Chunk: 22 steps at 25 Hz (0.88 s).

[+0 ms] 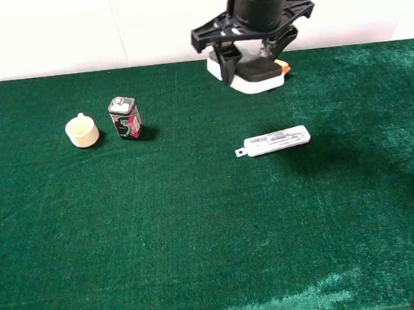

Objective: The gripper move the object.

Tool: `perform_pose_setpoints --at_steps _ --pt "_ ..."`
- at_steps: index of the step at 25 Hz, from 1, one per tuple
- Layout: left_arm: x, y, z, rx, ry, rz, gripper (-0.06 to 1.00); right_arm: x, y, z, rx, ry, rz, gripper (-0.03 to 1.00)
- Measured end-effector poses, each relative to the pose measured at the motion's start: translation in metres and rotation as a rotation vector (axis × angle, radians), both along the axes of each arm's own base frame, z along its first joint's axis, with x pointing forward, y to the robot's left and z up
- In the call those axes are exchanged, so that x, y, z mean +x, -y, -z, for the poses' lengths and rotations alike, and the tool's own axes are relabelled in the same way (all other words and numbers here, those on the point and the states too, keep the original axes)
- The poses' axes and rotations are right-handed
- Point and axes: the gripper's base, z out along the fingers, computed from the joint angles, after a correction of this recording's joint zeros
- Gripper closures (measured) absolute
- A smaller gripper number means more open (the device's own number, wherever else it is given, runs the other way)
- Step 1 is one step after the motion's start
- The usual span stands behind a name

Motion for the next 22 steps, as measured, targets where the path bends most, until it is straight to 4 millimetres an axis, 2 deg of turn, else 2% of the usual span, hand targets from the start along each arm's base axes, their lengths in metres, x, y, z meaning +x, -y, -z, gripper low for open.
perform_pose_setpoints --at_steps 11,22 --pt "0.0 0.0 0.0 0.0 0.0 0.0 -0.02 0.02 0.038 0.02 -0.002 -0.008 0.125 0.51" --pt "0.0 0.0 0.0 0.0 0.0 0.0 -0.02 0.027 0.076 0.054 0.0 -0.01 0.233 0.51"
